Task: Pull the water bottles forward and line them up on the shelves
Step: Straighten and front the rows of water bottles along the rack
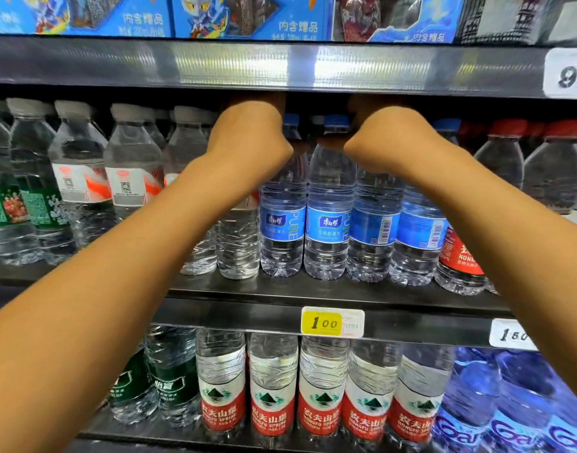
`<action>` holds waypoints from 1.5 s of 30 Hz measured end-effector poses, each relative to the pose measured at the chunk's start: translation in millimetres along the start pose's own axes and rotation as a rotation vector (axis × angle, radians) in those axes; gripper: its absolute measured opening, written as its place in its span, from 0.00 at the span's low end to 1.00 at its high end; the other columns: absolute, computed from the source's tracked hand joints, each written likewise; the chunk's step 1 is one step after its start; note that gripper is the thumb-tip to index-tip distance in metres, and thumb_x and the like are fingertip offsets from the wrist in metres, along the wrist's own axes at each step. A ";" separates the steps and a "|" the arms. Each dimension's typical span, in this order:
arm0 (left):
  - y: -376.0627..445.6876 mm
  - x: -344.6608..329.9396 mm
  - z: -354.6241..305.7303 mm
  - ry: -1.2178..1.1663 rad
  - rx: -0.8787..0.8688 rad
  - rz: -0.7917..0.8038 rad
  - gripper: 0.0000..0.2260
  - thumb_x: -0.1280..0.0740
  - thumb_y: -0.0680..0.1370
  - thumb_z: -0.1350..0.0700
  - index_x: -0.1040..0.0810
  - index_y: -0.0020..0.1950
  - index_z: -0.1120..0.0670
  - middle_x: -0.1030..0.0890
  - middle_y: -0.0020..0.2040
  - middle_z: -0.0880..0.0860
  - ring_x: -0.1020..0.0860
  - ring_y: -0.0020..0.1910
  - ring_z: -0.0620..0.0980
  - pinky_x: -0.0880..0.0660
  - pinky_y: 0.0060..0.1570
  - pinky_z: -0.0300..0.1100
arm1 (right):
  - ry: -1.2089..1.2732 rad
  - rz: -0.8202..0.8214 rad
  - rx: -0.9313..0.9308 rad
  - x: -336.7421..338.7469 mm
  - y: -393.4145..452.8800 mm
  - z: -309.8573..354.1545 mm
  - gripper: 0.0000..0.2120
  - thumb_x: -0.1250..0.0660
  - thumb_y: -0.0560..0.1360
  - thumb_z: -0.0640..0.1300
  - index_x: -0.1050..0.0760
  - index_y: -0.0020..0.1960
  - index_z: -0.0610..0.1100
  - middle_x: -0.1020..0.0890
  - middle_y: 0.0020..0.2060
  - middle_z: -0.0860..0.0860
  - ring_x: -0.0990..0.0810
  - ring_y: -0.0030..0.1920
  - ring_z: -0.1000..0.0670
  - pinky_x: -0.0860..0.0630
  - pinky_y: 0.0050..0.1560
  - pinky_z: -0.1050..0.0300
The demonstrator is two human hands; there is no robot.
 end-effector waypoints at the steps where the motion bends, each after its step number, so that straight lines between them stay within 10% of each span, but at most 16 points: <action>1: -0.2 1.7 -0.3 -0.005 -0.003 -0.006 0.22 0.30 0.73 0.40 0.20 0.58 0.55 0.17 0.51 0.58 0.21 0.49 0.62 0.23 0.44 0.50 | 0.003 -0.004 -0.001 -0.4 0.4 0.4 0.17 0.34 0.78 0.49 0.21 0.59 0.38 0.18 0.53 0.40 0.20 0.51 0.38 0.22 0.53 0.46; 13: -0.5 5.3 -6.3 -0.031 -0.062 -0.038 0.23 0.30 0.73 0.38 0.21 0.58 0.55 0.18 0.48 0.58 0.22 0.45 0.61 0.32 0.37 0.45 | 0.022 -0.132 0.049 1.8 -3.0 0.8 0.21 0.35 0.78 0.53 0.27 0.64 0.40 0.19 0.52 0.40 0.23 0.47 0.38 0.24 0.47 0.47; 18: -16.6 10.9 -19.2 -0.036 -0.111 -0.108 0.17 0.31 0.74 0.47 0.33 0.34 0.56 0.34 0.27 0.52 0.34 0.26 0.54 0.44 0.26 0.43 | 0.019 -0.324 0.094 18.2 -22.1 -1.7 0.14 0.32 0.75 0.50 0.27 0.48 0.38 0.25 0.34 0.43 0.27 0.38 0.40 0.32 0.37 0.52; 33: -36.9 9.6 -109.0 -0.187 -0.200 -0.244 0.24 0.30 0.73 0.49 0.46 0.32 0.51 0.40 0.31 0.50 0.30 0.37 0.62 0.42 0.33 0.46 | 0.091 -0.510 0.058 50.1 -75.7 -105.9 0.22 0.30 0.72 0.51 0.22 0.57 0.36 0.19 0.49 0.37 0.22 0.54 0.38 0.27 0.54 0.46; 38: -32.0 3.6 -128.5 -0.261 -0.145 -0.224 0.23 0.30 0.72 0.51 0.45 0.30 0.51 0.40 0.27 0.50 0.38 0.30 0.55 0.48 0.28 0.45 | 0.071 -0.513 0.010 59.2 -79.1 -118.9 0.19 0.29 0.70 0.52 0.32 0.34 0.40 0.28 0.29 0.44 0.29 0.31 0.44 0.40 0.29 0.54; 45: -22.3 -29.1 -129.8 -0.262 0.006 -0.058 0.22 0.30 0.73 0.53 0.41 0.28 0.55 0.37 0.25 0.53 0.37 0.25 0.49 0.46 0.24 0.43 | 0.068 -0.449 0.001 56.3 -70.9 -118.6 0.24 0.27 0.69 0.52 0.39 0.28 0.43 0.34 0.25 0.47 0.36 0.27 0.47 0.47 0.26 0.59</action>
Point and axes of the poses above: each hand's wrist, its own y-axis towards the middle knuckle, its own x-axis out of the back of the hand, z = x × y, the point moved 10 cm from there along y, towards the middle knuckle
